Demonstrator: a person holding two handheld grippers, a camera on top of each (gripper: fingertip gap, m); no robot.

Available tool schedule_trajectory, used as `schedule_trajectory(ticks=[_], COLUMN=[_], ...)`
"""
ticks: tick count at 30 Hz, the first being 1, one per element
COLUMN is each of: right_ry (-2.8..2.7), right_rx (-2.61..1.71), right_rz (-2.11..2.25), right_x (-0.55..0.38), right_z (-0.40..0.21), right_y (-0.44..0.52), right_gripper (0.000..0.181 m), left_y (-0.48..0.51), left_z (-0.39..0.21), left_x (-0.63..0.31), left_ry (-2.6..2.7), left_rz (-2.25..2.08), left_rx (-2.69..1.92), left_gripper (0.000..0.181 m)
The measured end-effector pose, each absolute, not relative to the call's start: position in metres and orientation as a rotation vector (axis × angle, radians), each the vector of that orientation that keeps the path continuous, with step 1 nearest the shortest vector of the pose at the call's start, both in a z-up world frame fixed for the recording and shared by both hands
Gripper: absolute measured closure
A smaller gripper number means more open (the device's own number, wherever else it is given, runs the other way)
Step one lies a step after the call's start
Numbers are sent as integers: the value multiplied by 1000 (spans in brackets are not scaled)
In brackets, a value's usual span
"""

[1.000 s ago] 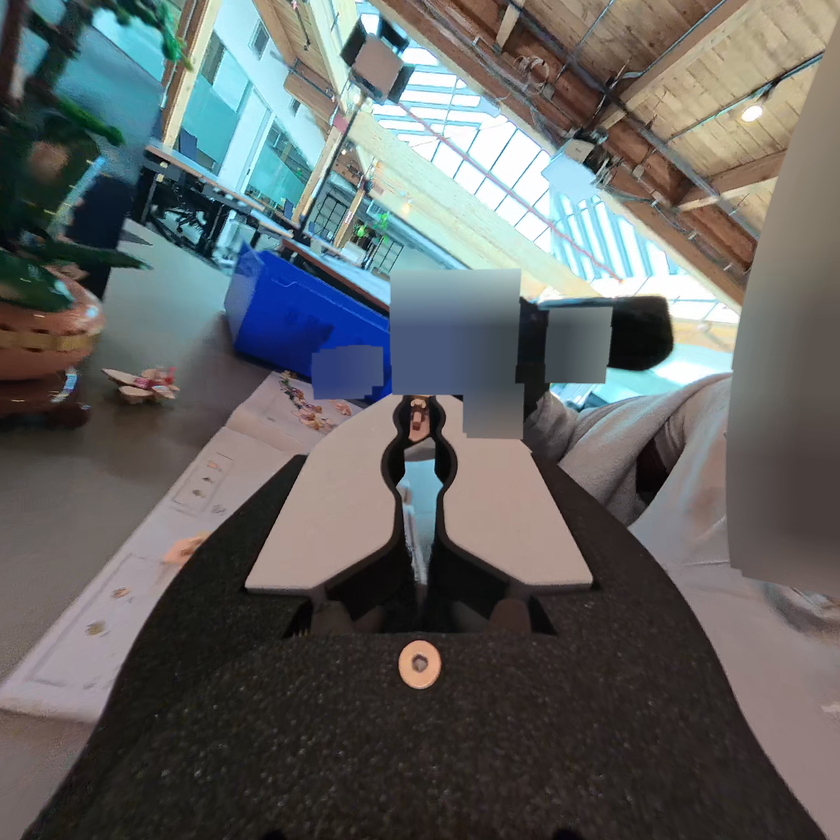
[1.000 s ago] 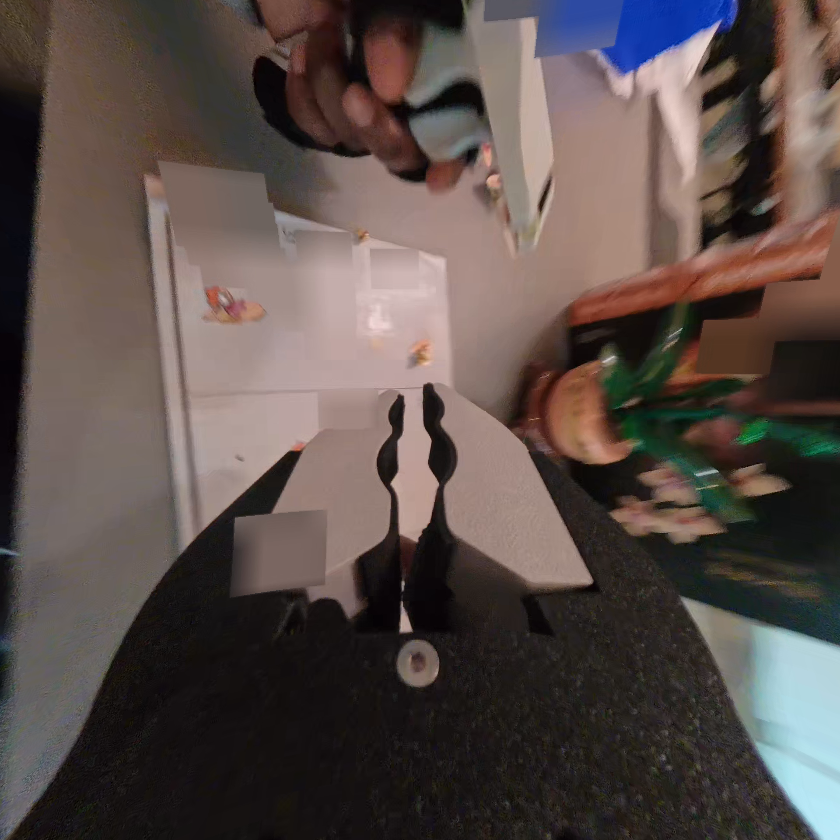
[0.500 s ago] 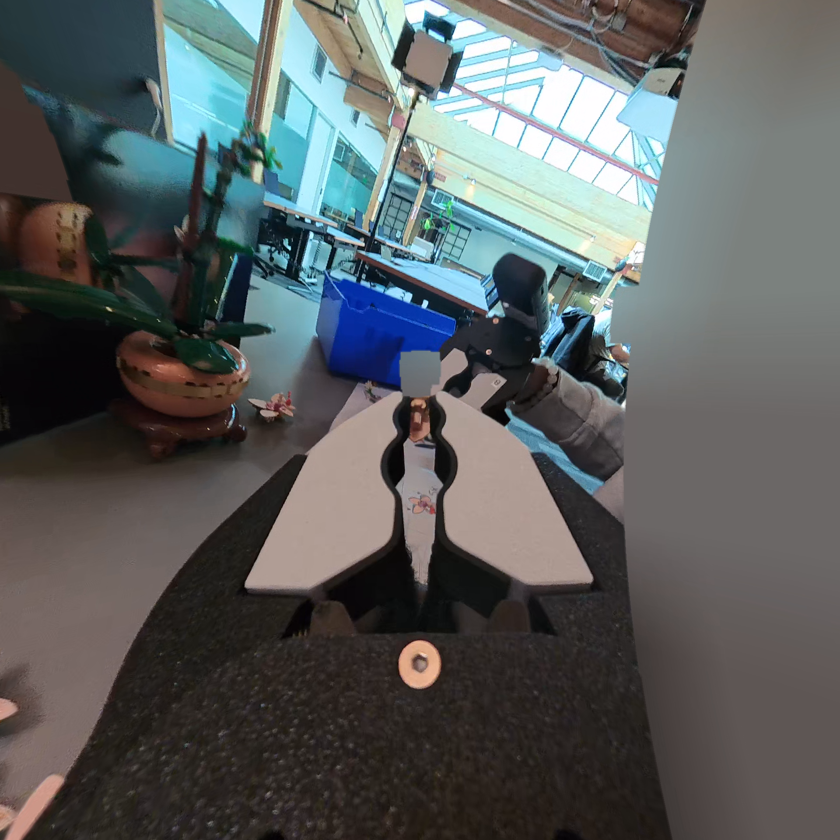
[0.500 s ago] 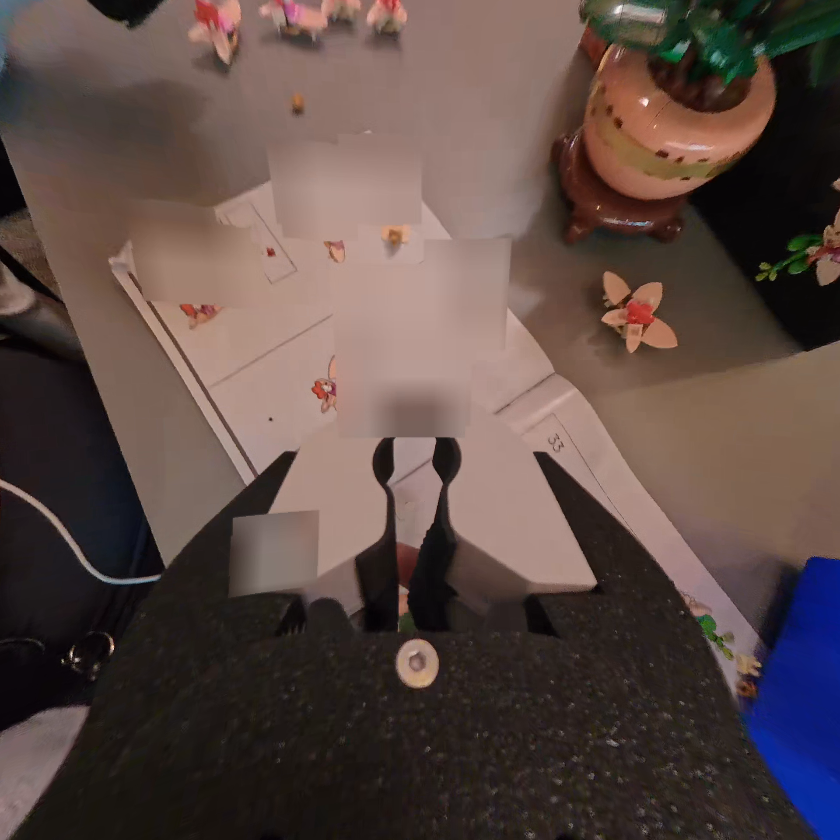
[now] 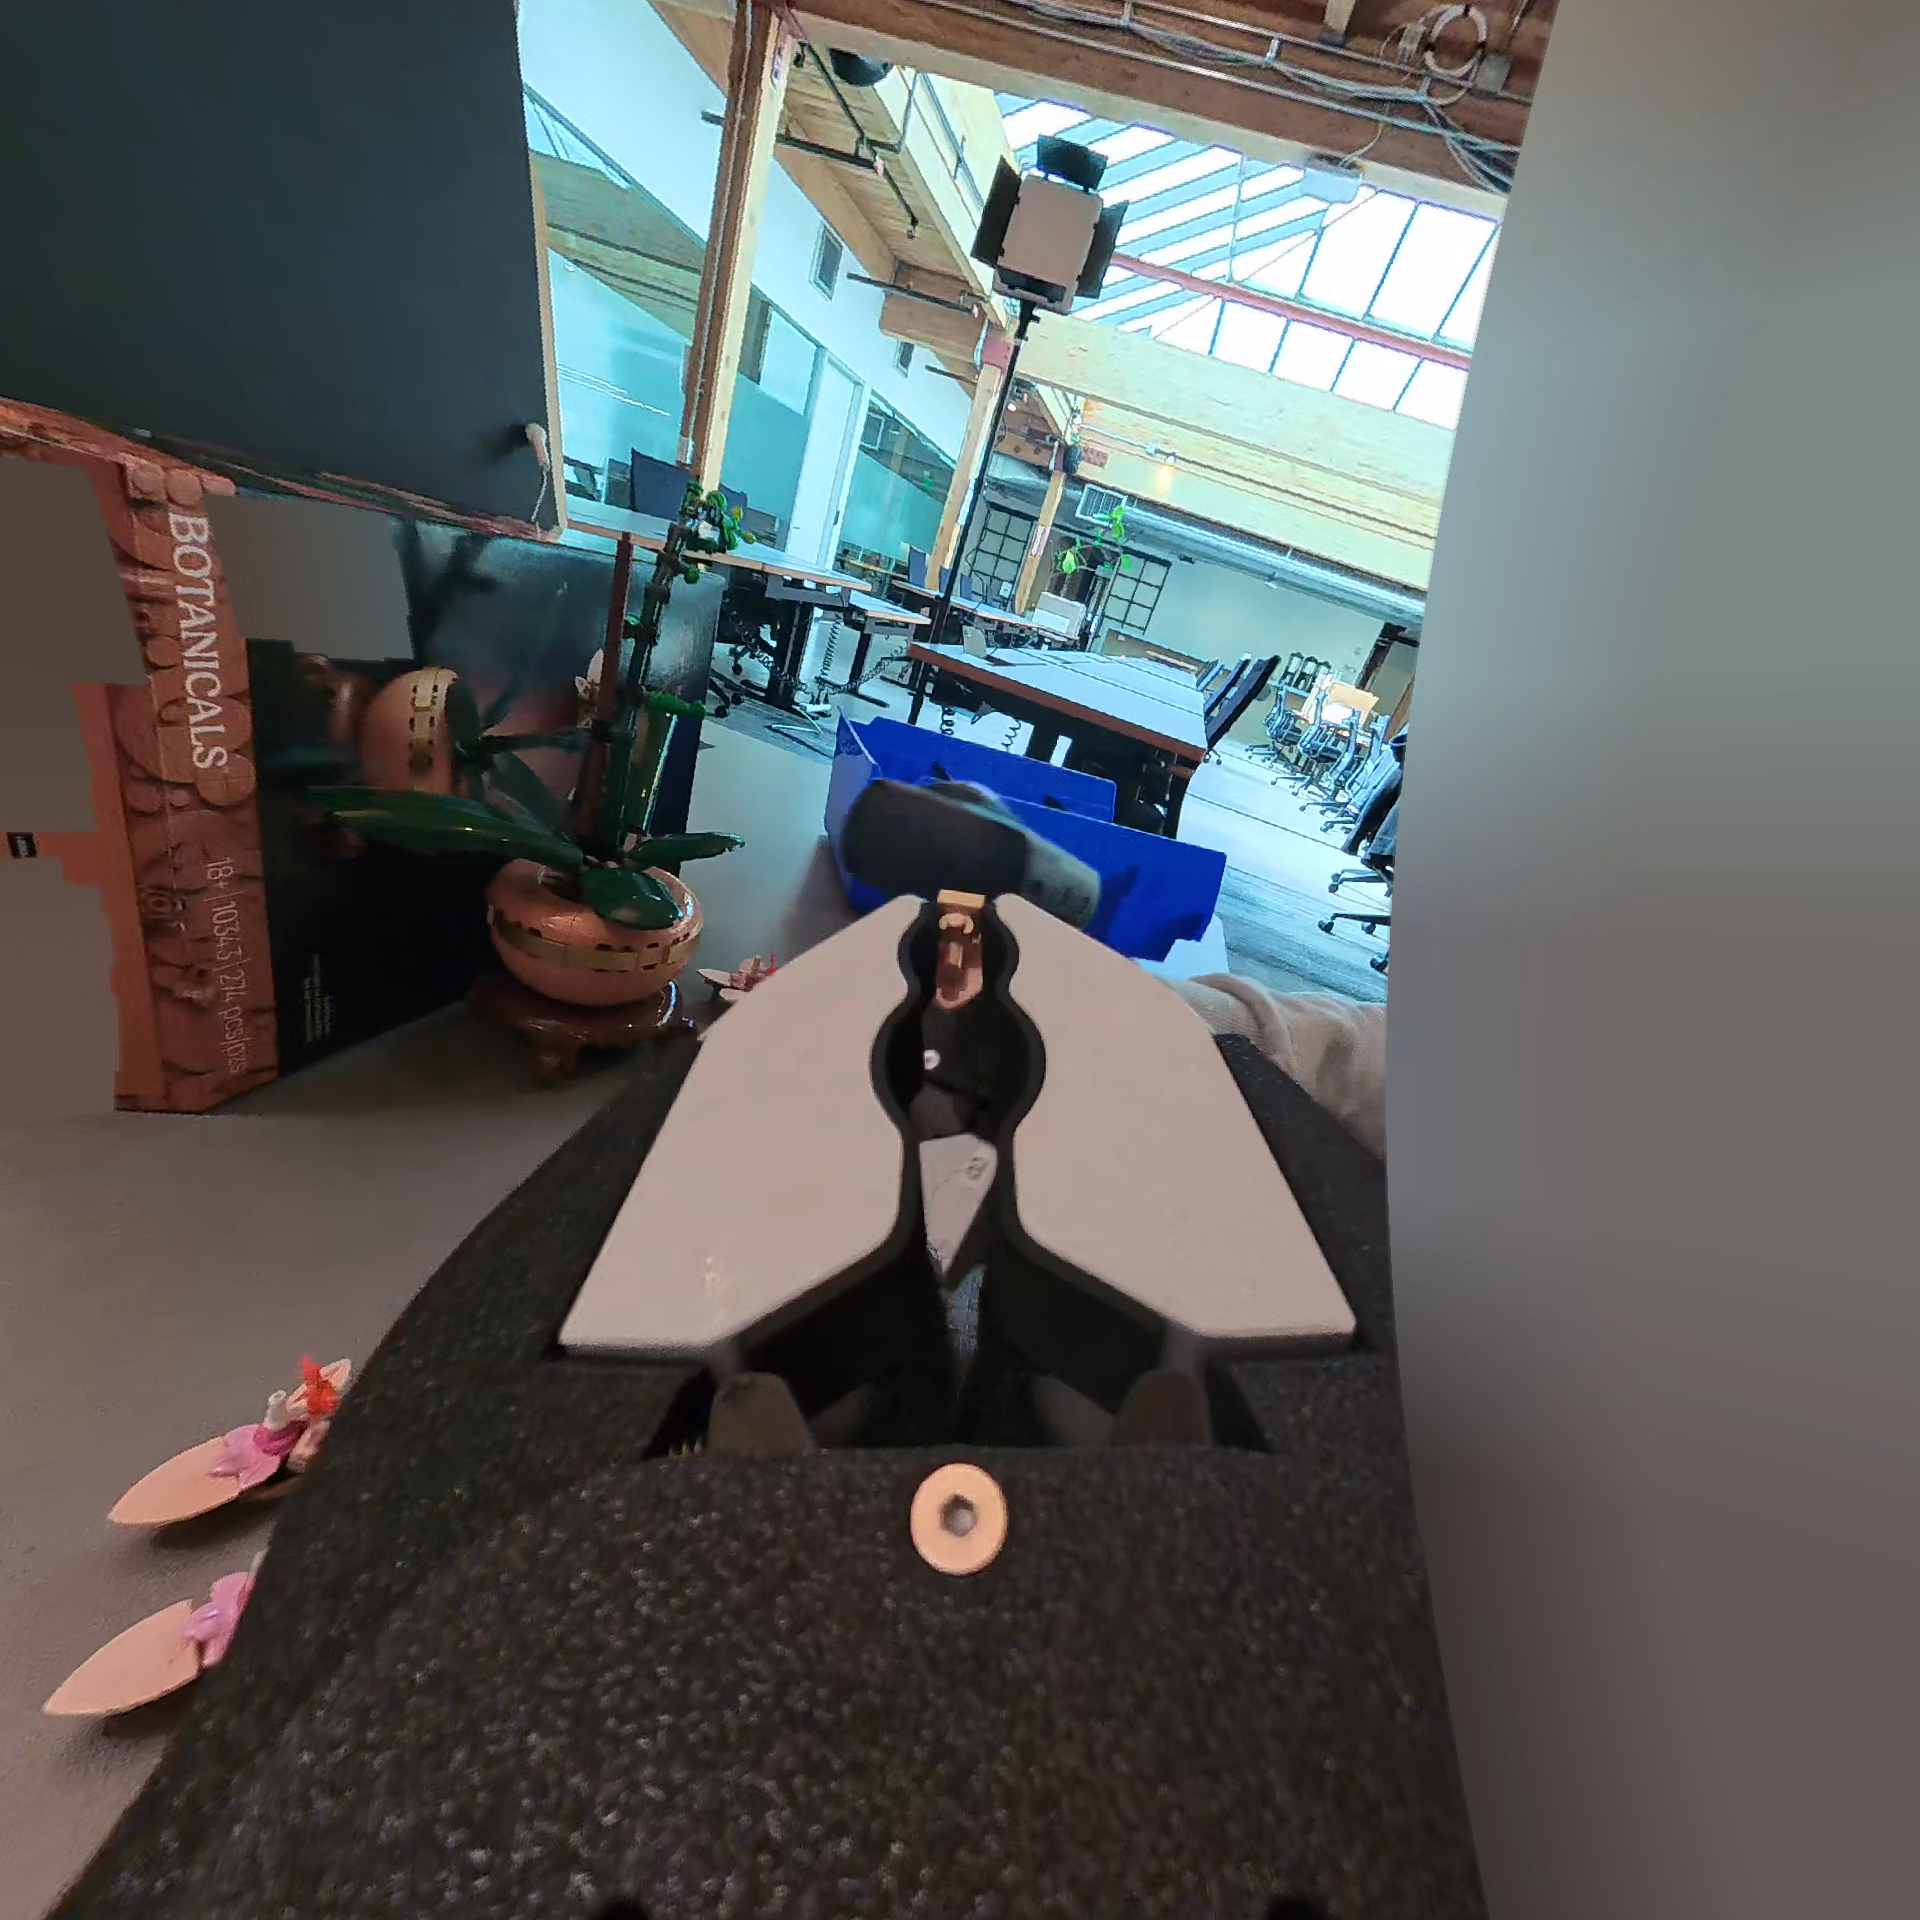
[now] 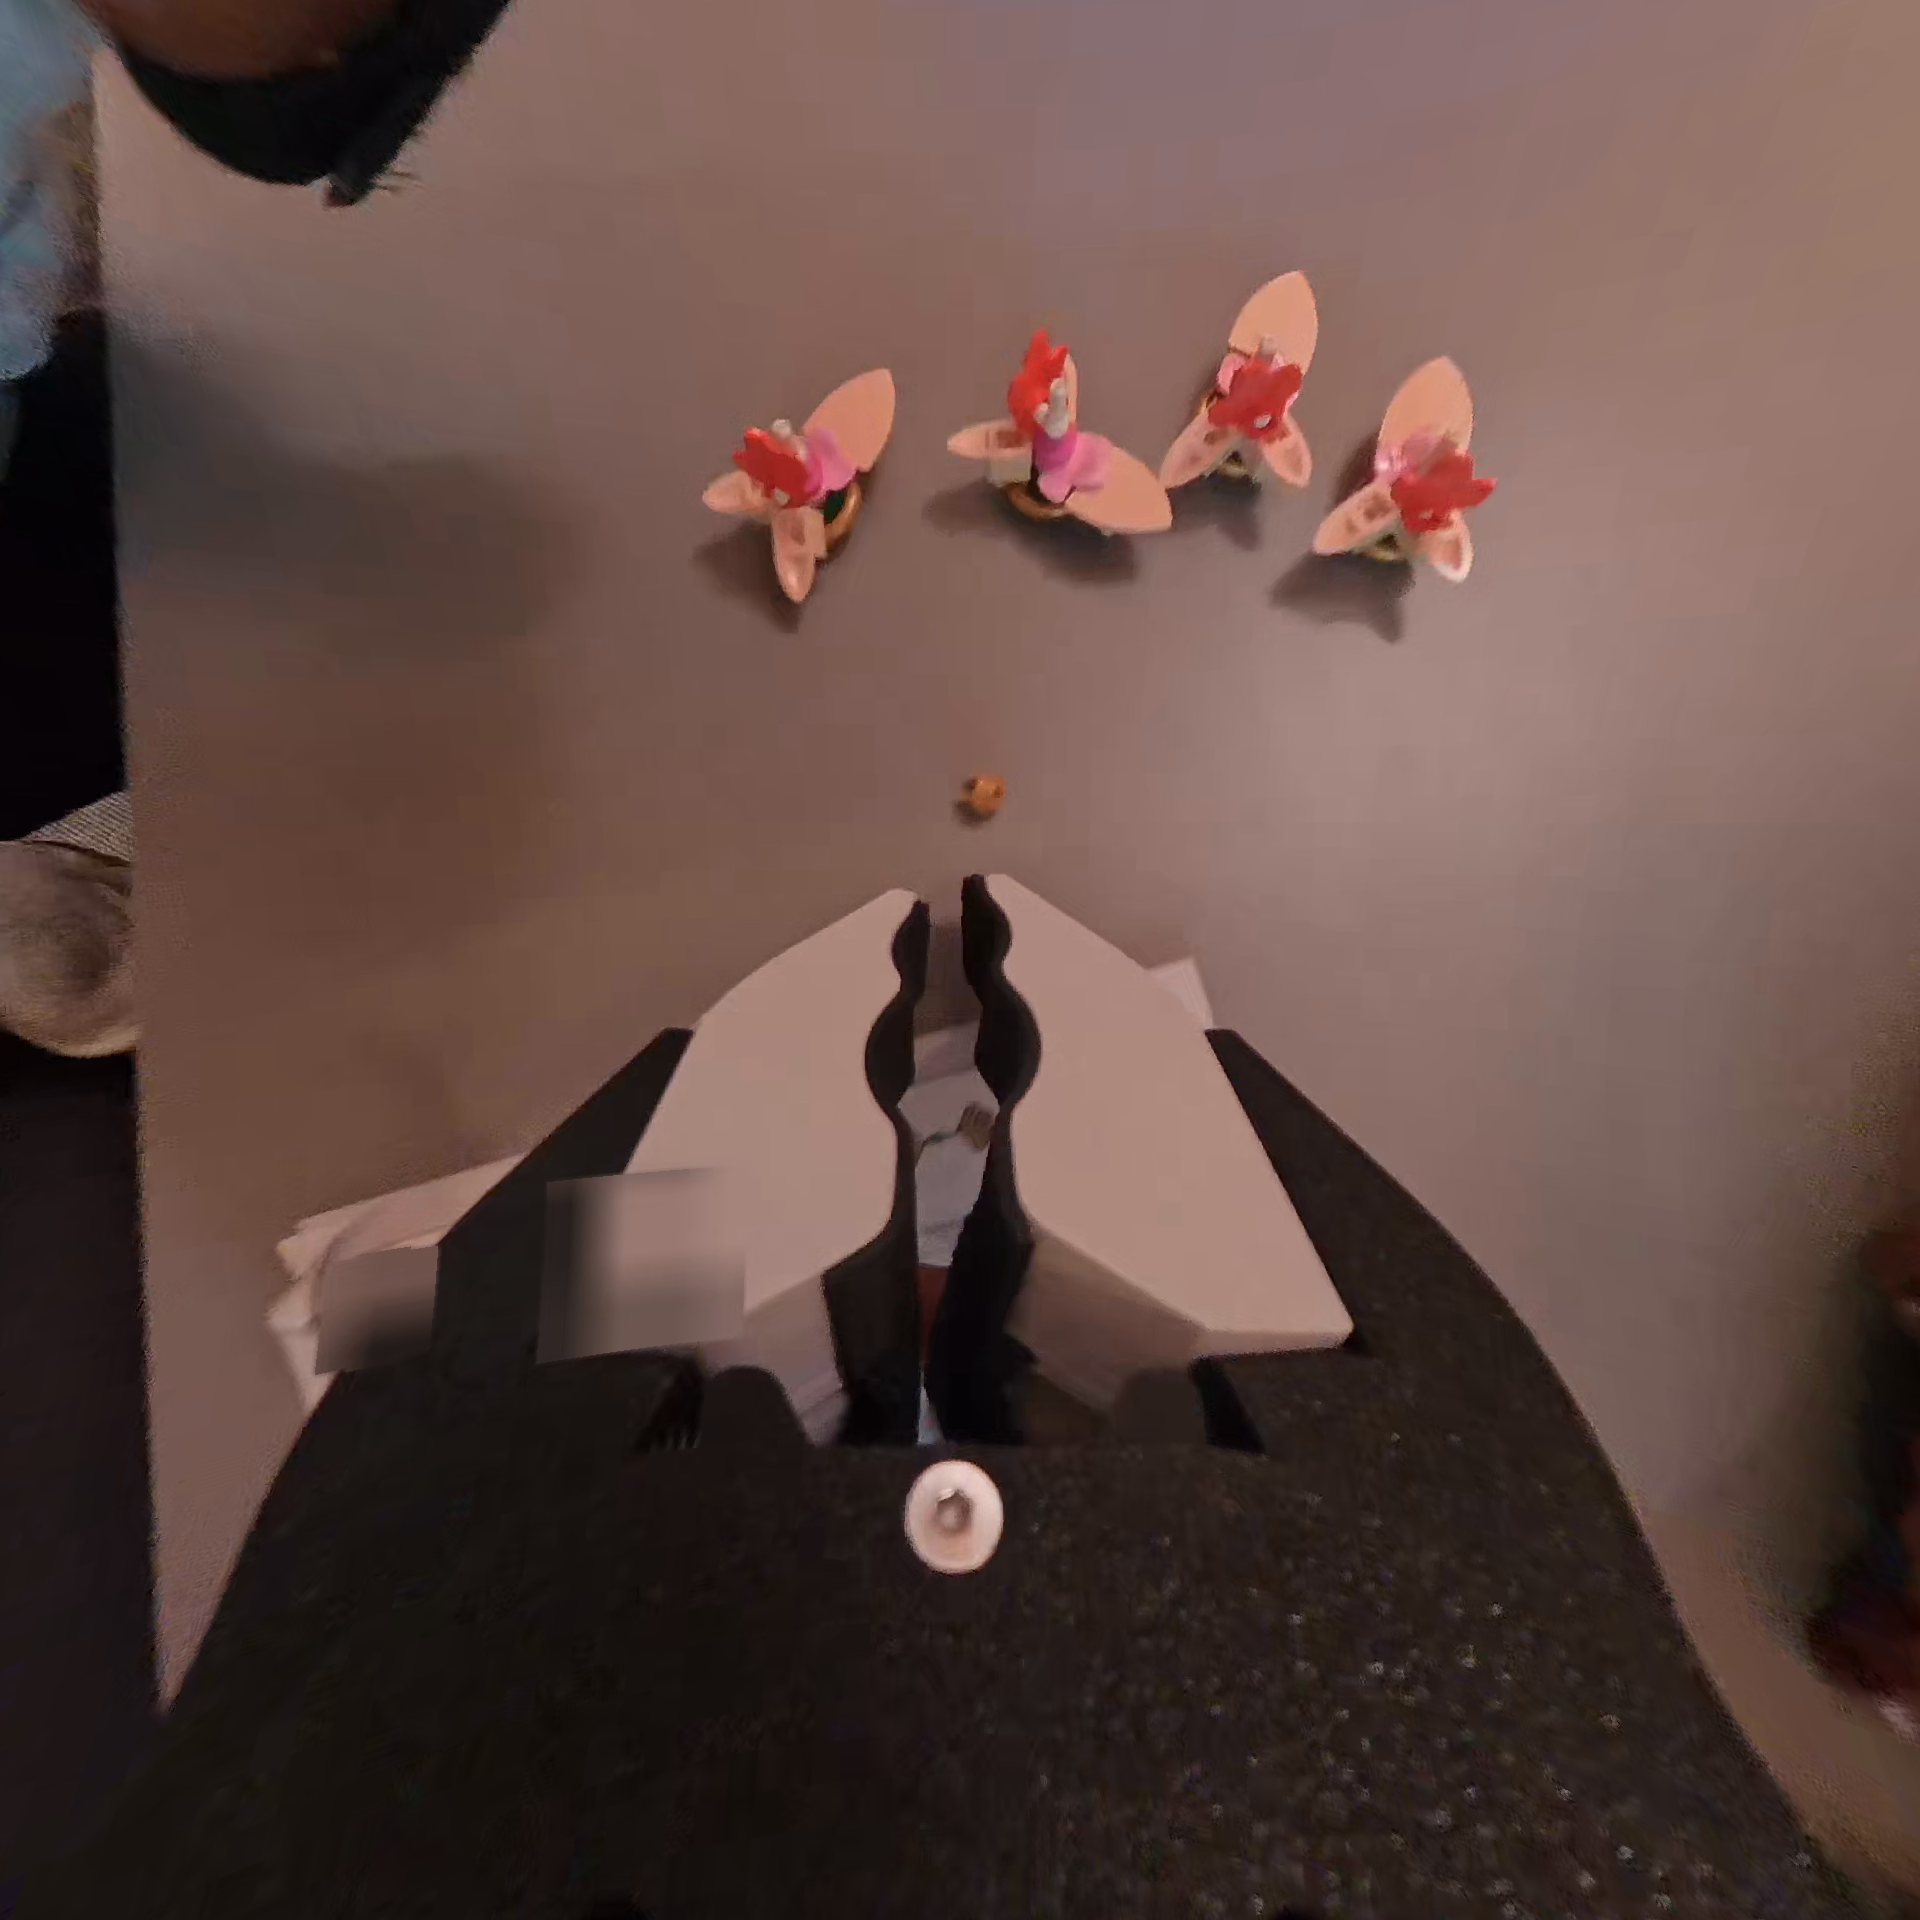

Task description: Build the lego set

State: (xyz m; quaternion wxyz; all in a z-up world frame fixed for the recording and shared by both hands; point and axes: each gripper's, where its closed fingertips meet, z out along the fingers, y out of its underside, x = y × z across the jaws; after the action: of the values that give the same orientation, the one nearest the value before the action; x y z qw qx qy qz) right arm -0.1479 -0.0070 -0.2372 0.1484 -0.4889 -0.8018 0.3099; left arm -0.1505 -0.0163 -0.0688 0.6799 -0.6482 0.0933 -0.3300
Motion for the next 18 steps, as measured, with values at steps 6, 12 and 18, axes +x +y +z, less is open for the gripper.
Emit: schedule_trajectory(ticks=[6, 12, 18], right_ry=[-2375, -2437, -2380], right_rx=[-1476, -1509, -1320], right_rz=[999, 1011, 1118], right_x=[-170, -171, -162], right_z=[-235, -245, -225], right_y=[-6, -10, -14], right_gripper=[174, 175, 176], left_y=[-19, -20, -19], left_z=[-68, -67, -71], left_x=[-148, -150, -153], left_ry=[218, 218, 209], left_rz=[-781, -782, -767], left_rx=[-1435, -1430, -1441], left_gripper=[174, 174, 175])
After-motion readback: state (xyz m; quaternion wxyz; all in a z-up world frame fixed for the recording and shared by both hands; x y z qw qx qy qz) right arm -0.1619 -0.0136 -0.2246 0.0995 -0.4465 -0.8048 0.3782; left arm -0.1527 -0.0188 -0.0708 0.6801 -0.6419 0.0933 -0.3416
